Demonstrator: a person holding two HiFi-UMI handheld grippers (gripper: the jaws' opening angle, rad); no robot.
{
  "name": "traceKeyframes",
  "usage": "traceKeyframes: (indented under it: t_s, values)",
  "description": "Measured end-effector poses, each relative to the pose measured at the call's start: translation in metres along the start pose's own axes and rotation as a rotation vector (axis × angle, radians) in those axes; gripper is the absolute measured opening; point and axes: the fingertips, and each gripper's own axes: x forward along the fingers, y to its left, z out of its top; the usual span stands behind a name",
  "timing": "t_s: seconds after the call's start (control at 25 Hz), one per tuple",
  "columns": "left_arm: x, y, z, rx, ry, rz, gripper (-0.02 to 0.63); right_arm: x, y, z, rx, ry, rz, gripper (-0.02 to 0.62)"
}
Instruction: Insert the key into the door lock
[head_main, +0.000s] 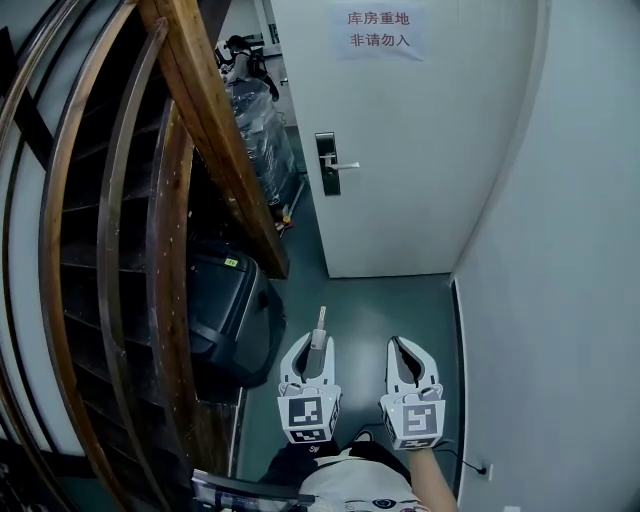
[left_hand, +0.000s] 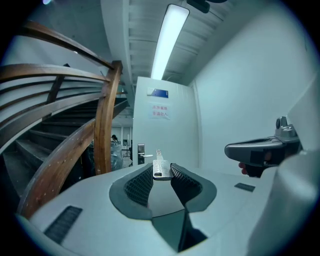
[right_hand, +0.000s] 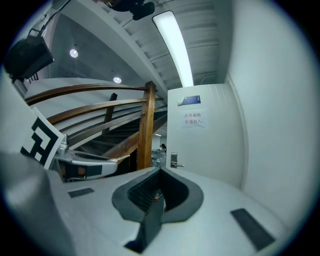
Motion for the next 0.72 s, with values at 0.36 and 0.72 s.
traceKeyframes:
  t_s: [0.36,0.72]
  values:
    - [0.029,0.009,-0.019,0.000,0.052,0.008,0.117,0.033,-0.005,-0.020,0.018,0.038,0.011,0.005]
    - [0.108,0.043,-0.013,-0.002,0.046,-0.020,0.117,0.108,-0.016,-0.015,-0.008,0.051,-0.019,0.005]
